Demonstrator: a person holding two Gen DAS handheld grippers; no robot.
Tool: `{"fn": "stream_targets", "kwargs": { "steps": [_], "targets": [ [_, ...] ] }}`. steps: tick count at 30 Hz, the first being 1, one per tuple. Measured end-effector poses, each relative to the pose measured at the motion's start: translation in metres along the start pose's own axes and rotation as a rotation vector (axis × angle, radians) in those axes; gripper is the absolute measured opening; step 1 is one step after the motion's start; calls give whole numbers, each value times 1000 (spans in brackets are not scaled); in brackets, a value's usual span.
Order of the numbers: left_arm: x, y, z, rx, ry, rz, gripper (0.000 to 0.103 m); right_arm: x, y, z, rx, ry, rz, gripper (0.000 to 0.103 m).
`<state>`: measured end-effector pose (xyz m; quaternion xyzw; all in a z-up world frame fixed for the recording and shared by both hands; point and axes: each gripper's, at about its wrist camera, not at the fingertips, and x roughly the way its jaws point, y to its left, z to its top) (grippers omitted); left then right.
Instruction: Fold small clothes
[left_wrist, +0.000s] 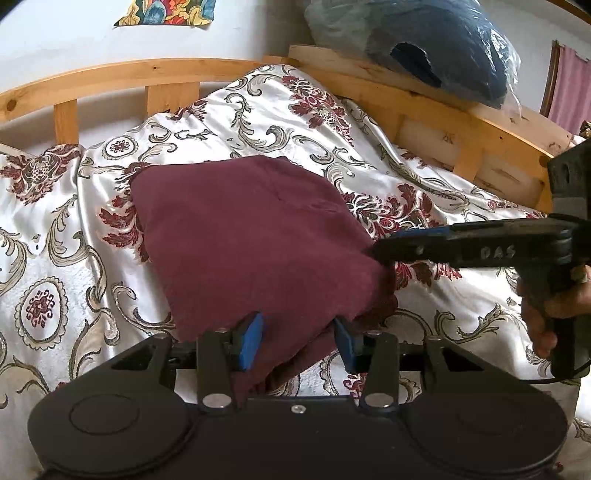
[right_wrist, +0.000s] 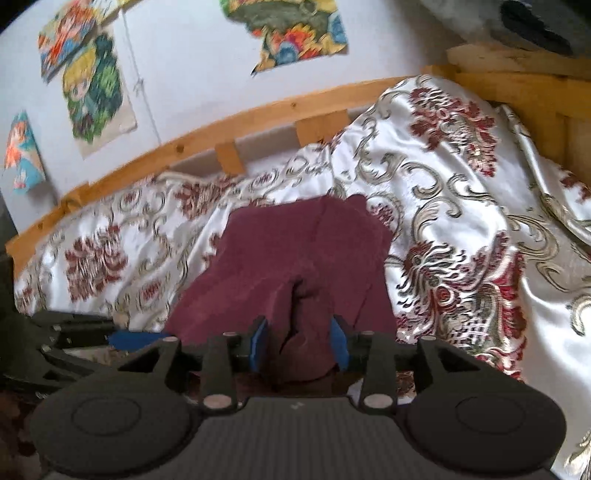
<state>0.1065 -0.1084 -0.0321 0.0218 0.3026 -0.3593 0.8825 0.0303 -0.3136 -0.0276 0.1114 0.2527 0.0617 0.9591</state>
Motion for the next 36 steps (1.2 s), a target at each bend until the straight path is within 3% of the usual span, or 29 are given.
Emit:
{"fn": "stream_targets", "kwargs": {
  "steps": [5, 8, 10, 11, 13, 14, 20, 23, 24, 25, 27, 33, 36],
  "targets": [
    [0, 0, 0, -5, -2, -2, 47, 12, 17, -8, -136, 50, -75, 44],
    [-9, 6, 3, -77, -29, -16, 53, 17, 20, -17, -183, 74, -112, 44],
    [-17, 14, 2, -170, -80, -18, 67, 13, 17, -19, -160, 67, -91, 47],
    [-21, 20, 1, -225, -106, -25, 70, 9, 15, -17, -140, 48, -72, 50],
    [-24, 29, 1, -313, -140, -30, 71, 0, 8, -10, -105, -4, -41, 72],
    [-23, 32, 1, -337, -145, -26, 72, -2, 4, -5, -86, -26, -38, 75],
    [-5, 47, -3, -409, -60, 55, 74, 23, -36, 39, 54, -70, -40, 78],
    [0, 57, -9, -462, -33, 19, 75, 55, -57, 55, 118, -59, -69, 67],
    [3, 59, -10, -471, -22, 9, 76, 64, -61, 58, 141, -55, -81, 58],
    [5, 60, -11, -472, -15, 5, 76, 74, -68, 60, 175, -50, -83, 38],
    [9, 63, -15, -486, 0, -6, 76, 86, -71, 63, 185, -42, -72, 13],
    [13, 64, -21, -512, 16, -21, 76, 89, -26, 66, -78, -61, -93, 8],
    [15, 61, -19, -491, 14, -16, 76, 87, -26, 72, -83, -94, -164, 7]
  ]
}}
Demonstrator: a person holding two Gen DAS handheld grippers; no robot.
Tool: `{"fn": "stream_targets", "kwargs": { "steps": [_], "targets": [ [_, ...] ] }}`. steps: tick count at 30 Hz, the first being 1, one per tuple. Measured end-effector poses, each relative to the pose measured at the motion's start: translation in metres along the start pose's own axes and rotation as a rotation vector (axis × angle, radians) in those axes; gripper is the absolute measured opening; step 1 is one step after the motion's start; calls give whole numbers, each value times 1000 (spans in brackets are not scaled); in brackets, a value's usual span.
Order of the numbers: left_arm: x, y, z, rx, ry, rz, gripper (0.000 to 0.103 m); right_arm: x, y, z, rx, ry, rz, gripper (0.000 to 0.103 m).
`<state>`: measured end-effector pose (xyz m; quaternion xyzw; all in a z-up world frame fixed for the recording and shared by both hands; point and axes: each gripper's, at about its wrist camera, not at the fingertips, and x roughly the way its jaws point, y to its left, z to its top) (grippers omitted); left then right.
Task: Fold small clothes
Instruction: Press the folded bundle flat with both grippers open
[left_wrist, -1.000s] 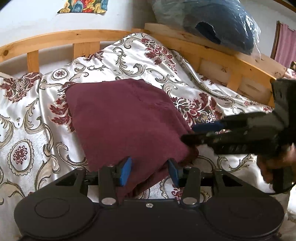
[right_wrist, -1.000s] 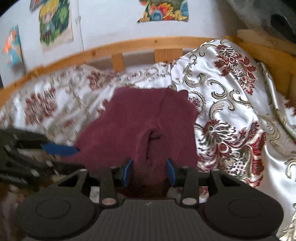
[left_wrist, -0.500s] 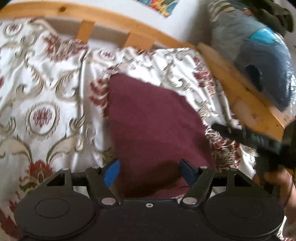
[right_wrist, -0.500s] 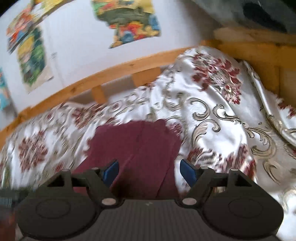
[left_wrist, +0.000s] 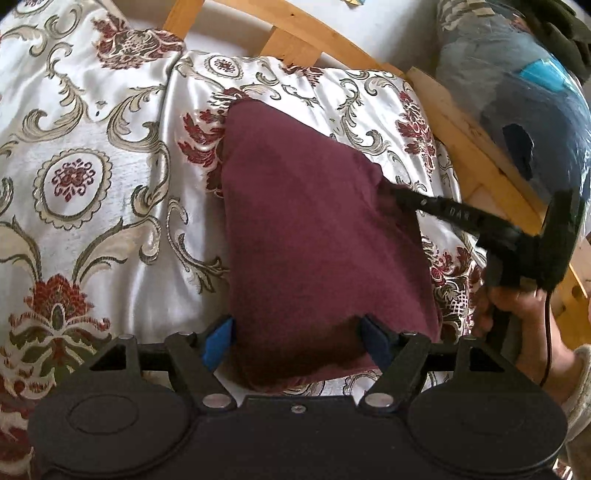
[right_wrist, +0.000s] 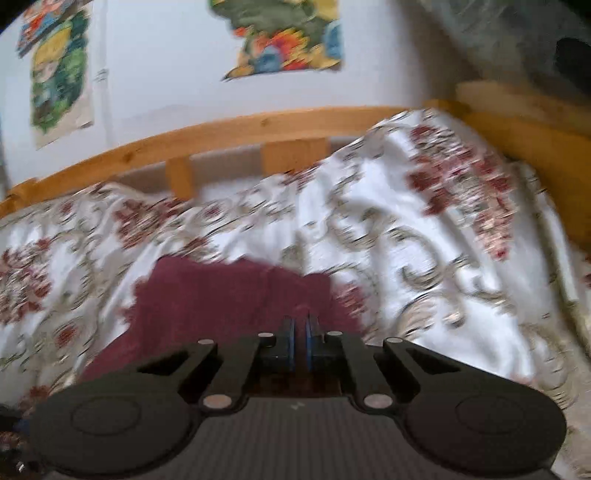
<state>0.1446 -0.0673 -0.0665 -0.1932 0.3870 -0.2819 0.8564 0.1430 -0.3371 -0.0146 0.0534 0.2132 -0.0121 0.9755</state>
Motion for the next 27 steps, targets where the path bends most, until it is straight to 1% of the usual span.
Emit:
{"fn": "stream_targets", "kwargs": {
  "steps": [2, 4, 8, 9, 10, 11, 12, 13, 14, 15, 16, 17, 18, 19, 20, 24, 27],
  "targets": [
    [1, -2, 0, 8, -2, -3, 76, 2, -15, 3, 56, -10, -29, 7],
    [2, -4, 1, 12, -2, -2, 76, 10, -28, 2, 99, 14, -11, 7],
    [6, -5, 1, 18, 4, 4, 78, 23, -28, -2, 86, 56, -9, 7],
    [7, -5, 1, 19, 7, 4, 78, 25, -29, -2, 103, 65, 3, 8],
    [7, -5, 1, 22, 9, 5, 78, 26, -32, -3, 137, 74, 23, 10],
    [7, -5, 1, 24, 10, 5, 78, 25, -35, -4, 172, 75, 43, 13],
    [7, -5, 1, 23, 13, 4, 78, 25, -39, -5, 194, 73, 60, 21],
    [7, -5, 1, 22, 14, 3, 78, 24, -42, -6, 212, 75, 80, 41],
    [7, -4, 1, 20, 15, 2, 78, 24, -47, -6, 233, 77, 106, 53],
    [7, -4, 1, 18, 17, 0, 78, 26, -50, -6, 255, 80, 131, 69],
    [8, -4, 1, 17, 18, -1, 79, 28, -55, -5, 282, 84, 168, 73],
    [8, -3, 2, 16, 19, -2, 79, 31, -59, -3, 296, 85, 185, 73],
    [9, -3, 2, 16, 20, -3, 79, 34, -61, -1, 304, 89, 193, 76],
    [9, -3, 2, 17, 21, -4, 79, 40, -64, 2, 307, 98, 204, 82],
    [10, -2, 2, 16, 22, -5, 79, 45, -66, 5, 307, 105, 214, 83],
    [11, -1, 1, 10, 24, -11, 80, 73, -69, 13, 277, 170, 240, 84],
    [12, 1, 0, 0, 25, -17, 81, 89, -62, 19, 209, 187, 234, 84]
  ]
}}
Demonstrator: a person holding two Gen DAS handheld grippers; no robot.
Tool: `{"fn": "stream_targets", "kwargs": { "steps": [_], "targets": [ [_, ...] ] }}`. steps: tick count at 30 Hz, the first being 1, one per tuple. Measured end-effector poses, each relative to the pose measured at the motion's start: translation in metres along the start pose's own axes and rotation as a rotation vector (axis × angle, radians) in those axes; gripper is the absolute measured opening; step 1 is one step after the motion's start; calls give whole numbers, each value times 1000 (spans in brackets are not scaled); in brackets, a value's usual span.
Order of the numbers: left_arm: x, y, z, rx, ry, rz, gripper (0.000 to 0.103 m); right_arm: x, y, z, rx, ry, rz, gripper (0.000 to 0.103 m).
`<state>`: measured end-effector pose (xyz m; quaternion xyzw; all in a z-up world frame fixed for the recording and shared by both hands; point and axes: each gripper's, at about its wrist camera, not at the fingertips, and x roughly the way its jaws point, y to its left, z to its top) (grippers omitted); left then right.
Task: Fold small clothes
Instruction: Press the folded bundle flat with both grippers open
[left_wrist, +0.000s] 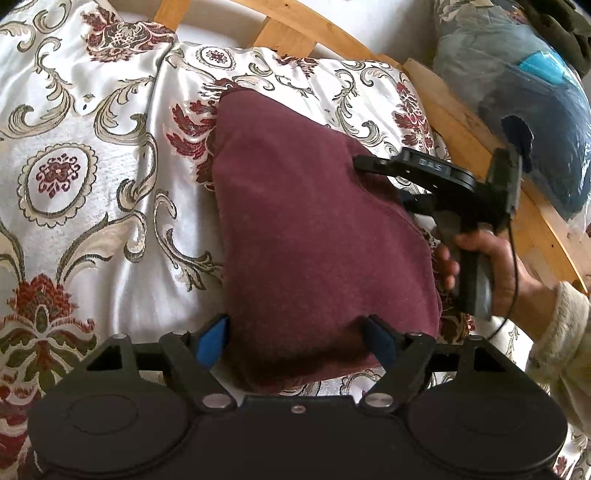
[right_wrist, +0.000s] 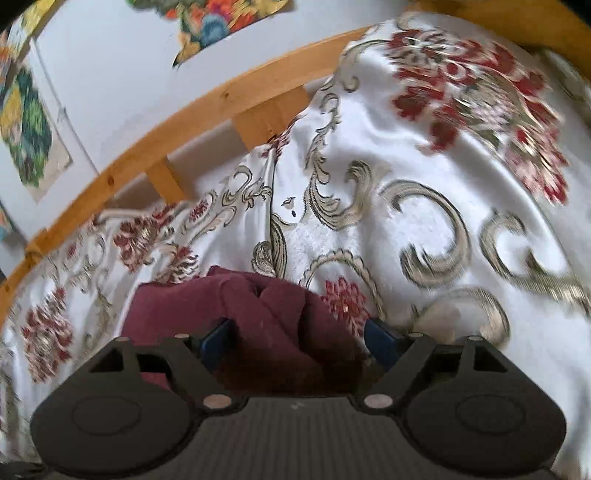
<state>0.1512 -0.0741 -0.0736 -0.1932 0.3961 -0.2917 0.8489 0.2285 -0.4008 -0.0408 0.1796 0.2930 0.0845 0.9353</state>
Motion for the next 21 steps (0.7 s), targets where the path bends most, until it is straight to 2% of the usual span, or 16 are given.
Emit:
{"fn": "stream_targets", "kwargs": {
  "steps": [4, 7, 9, 11, 14, 16, 19, 20, 21],
  "targets": [
    [1, 4, 0, -26, 10, -15, 81, 11, 6, 4, -29, 14, -1, 82],
    [3, 6, 0, -43, 18, -26, 81, 12, 11, 1, -56, 35, 24, 61],
    [4, 6, 0, -45, 22, -28, 81, 10, 10, 0, -35, 36, 42, 61],
    [5, 6, 0, -46, 23, -28, 81, 7, 4, 1, 7, 22, 72, 66],
    [5, 6, 0, -47, 25, -28, 82, 8, 0, 3, 45, 22, 123, 78],
    [6, 7, 0, -48, 27, -31, 82, 11, 3, 5, 39, 33, 155, 90],
    [7, 9, 0, -54, 30, -40, 82, 15, 11, 5, 14, 46, 133, 90],
    [7, 10, 0, -57, 32, -43, 82, 17, 13, 4, -1, 54, 114, 87],
    [7, 10, 0, -59, 32, -44, 82, 18, 16, 4, -18, 64, 89, 79]
  ]
}}
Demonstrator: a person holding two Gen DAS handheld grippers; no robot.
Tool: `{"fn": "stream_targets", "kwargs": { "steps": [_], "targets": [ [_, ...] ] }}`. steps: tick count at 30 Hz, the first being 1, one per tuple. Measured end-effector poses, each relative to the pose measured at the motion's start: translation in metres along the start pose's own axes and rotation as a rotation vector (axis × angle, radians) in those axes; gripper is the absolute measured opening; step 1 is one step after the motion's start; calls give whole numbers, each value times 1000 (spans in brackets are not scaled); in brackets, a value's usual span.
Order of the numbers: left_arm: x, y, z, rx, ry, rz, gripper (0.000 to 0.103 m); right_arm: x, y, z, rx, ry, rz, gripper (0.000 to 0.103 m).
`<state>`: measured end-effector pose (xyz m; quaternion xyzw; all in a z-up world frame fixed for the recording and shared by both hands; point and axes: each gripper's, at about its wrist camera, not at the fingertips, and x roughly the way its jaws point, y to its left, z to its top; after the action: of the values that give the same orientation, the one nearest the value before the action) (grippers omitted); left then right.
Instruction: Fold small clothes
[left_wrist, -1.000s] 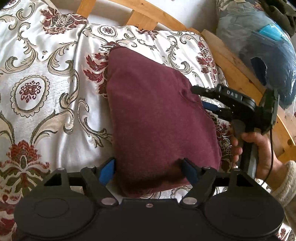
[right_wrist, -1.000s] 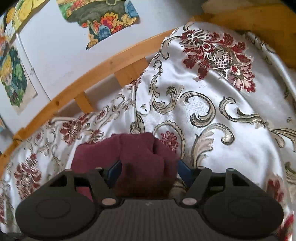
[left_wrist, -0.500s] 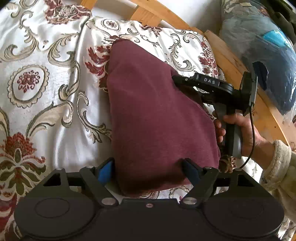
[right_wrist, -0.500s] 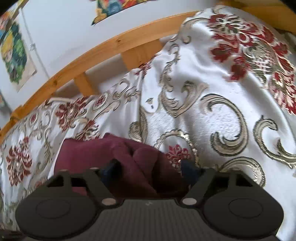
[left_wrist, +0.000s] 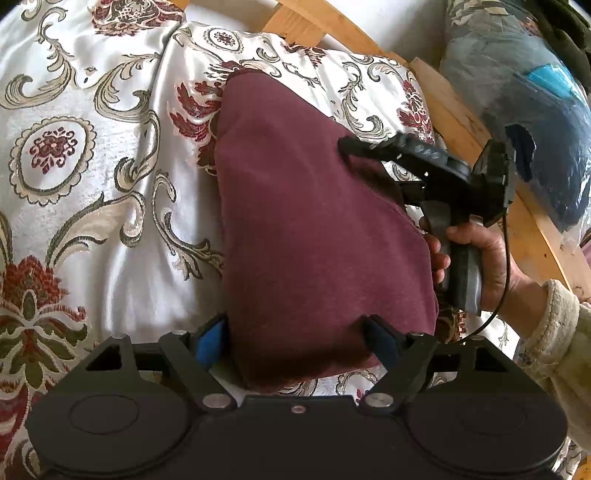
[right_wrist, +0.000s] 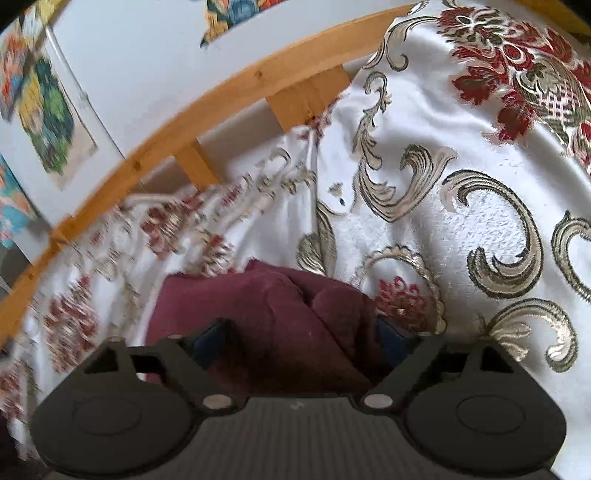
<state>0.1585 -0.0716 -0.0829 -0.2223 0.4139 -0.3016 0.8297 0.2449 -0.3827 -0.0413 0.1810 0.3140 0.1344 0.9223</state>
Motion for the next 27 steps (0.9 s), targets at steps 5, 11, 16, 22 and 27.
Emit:
{"fn": "stream_targets", "kwargs": {
  "steps": [5, 11, 16, 22, 27],
  "targets": [
    [-1, -2, -1, 9, -2, 6, 82, -4, -2, -4, 3, 0, -13, 52],
    [1, -2, 0, 8, 3, 4, 81, -15, 1, -11, 10, -25, -26, 37],
    [2, -1, 1, 10, 6, 2, 81, -15, -2, -13, 41, -28, -27, 37],
    [2, 0, 1, 10, 9, 0, 82, -17, -3, -15, 62, -36, -31, 37],
    [2, 0, 1, 10, 10, 0, 80, -17, -3, -16, 70, -41, -32, 37]
  ]
}}
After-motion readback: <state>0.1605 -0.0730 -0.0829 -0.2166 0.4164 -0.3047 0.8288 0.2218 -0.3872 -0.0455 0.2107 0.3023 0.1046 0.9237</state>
